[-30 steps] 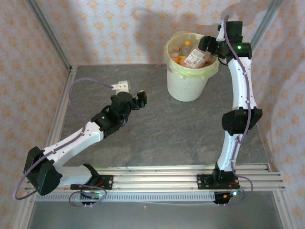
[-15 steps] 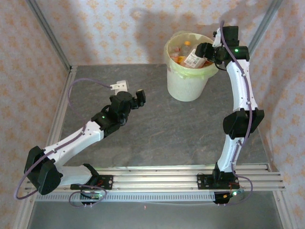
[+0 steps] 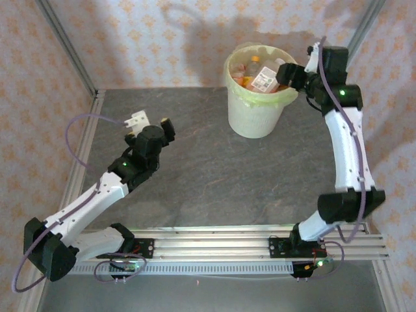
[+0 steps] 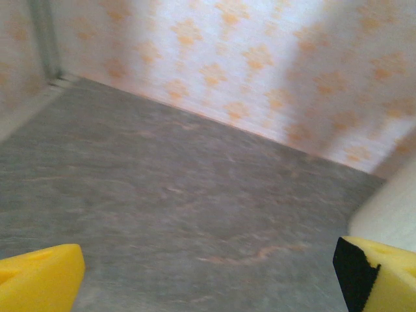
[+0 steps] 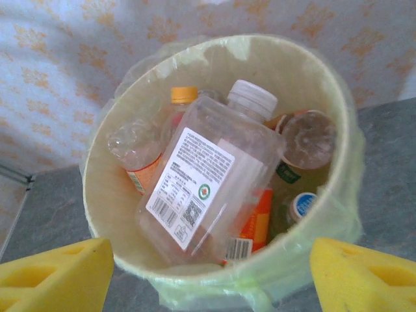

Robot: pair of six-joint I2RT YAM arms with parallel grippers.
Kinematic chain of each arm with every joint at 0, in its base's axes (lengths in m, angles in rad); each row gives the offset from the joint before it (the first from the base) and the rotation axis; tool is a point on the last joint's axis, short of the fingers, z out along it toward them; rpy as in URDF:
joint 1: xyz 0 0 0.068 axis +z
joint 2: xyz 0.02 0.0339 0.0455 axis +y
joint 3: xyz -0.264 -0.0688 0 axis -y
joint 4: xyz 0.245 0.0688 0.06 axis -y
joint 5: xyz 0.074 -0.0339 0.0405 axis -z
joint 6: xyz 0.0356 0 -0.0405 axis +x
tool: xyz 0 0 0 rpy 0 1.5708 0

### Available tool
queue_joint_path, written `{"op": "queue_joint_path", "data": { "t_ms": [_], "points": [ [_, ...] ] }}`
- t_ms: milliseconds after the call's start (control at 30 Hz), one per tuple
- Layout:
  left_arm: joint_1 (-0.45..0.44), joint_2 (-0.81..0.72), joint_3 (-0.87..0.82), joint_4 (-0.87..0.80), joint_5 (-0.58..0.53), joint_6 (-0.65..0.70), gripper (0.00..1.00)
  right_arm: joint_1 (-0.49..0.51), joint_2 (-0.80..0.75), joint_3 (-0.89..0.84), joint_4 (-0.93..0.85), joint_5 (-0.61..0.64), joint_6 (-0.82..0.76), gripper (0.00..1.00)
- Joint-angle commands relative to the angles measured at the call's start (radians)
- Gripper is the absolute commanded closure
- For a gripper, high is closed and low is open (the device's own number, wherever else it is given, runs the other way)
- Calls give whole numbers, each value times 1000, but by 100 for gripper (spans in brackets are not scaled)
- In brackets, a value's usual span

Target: Put the plastic bottles in the bin

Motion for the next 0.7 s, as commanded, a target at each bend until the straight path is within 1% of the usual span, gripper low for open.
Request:
{"op": "queue_joint_path", "data": {
  "t_ms": [0, 100, 200, 300, 367, 433, 467, 533, 567, 600, 667],
  "points": [
    [20, -29, 2, -163, -235, -47, 0, 1, -154, -205, 174, 96, 14, 19],
    [42, -39, -7, -207, -325, -18, 0, 2, -323, -444, 330, 213, 39, 13],
    [79, -47, -32, -229, -409, -18, 0, 1, -464, -647, 442, 343, 42, 6],
    [113, -58, -93, -179, -516, 30, 0, 2, -539, -795, 489, 500, 59, 1],
    [158, -54, -136, -131, -529, 51, 0, 0, -552, -890, 522, 583, 78, 1],
    [216, -40, -176, -74, -500, 75, 0, 0, -544, -988, 571, 654, 87, 1],
    [252, -29, -201, -34, -459, 97, 0, 0, -533, -1044, 608, 697, 94, 1],
    [328, -3, -245, 56, -310, 143, 0, -4, -502, -1138, 675, 751, 99, 1],
    [366, 14, -267, 109, -221, 162, 0, -10, -481, -1188, 741, 749, 85, 1],
    [388, 34, -300, 206, -170, 203, 0, -16, -456, -1236, 813, 728, 65, 1],
    [393, 74, -372, 424, -125, 297, 0, -21, -399, -1304, 940, 684, 20, 1]
  ]
}}
